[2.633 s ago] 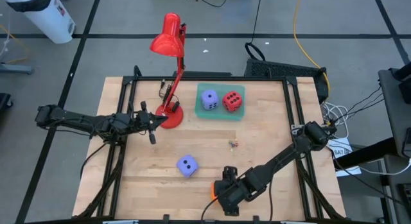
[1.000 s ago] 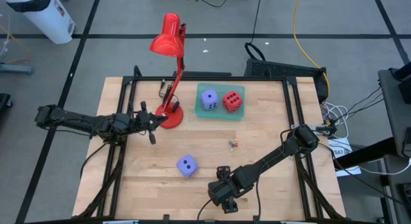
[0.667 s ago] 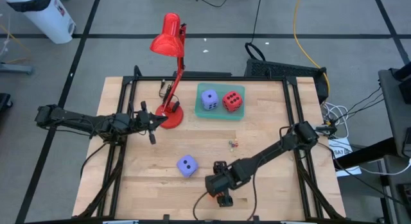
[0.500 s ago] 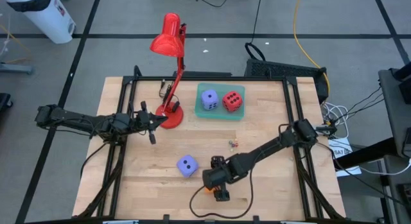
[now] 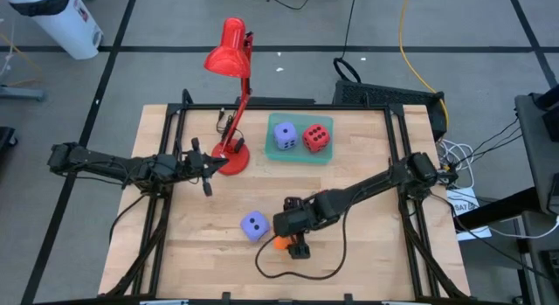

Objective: Pick & Place Dice
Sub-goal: Put the orange die into the green bin

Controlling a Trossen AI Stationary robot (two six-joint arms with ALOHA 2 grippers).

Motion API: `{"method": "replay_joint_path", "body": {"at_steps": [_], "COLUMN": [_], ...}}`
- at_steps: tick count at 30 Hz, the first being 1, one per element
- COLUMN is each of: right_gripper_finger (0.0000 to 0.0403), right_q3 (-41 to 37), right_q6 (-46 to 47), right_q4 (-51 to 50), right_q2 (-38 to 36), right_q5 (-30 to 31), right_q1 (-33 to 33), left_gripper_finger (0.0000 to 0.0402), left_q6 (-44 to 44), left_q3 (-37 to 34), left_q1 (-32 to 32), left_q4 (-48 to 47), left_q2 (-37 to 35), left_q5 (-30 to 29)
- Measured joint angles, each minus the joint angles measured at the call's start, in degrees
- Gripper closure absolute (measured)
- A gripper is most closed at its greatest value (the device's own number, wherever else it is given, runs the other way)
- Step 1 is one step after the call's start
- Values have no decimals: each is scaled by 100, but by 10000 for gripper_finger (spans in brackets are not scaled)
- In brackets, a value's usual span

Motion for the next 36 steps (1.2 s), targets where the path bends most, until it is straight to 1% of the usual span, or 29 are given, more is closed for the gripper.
{"method": "replay_joint_path", "body": {"at_steps": [3,8,11,14,17,19,22,26,29,31,36], "right_gripper_finger": [9,9,9,9,9,9,9,9,9,9,10], "right_q3": [5,4,8,10,15,15,15,-182,-513,-780,-1442], "right_q6": [-203,-405,-595,-905,-1311,-1488,-1701,-1978,-2282,-2400,-2643], "right_q4": [-3,4,29,-103,-319,-472,-777,-781,-556,-509,225], "right_q2": [-281,-882,-1253,-1530,-1646,-1644,-1532,-1286,-1164,-1090,-1087], "right_q5": [48,596,963,1524,1949,2087,1902,1773,1625,1638,1454], "right_q1": [-140,-543,-885,-1291,-1768,-2127,-2660,-3151,-3323,-3382,-3397], "left_gripper_finger": [376,376,376,376,376,376,376,376,376,376,376], "left_q6": [13,83,58,55,55,56,79,177,188,190,179], "left_q3": [0,0,0,0,0,0,0,0,0,0,0], "left_q1": [-1,0,-2,-2,0,0,0,0,0,0,0], "left_q4": [7,7,7,4,4,2,0,-2,-11,-9,-4], "left_q2": [0,0,0,0,0,1,0,0,1,0,2], "left_q5": [0,-2,-2,-2,-2,-4,-4,-4,-6,-7,-4]}}
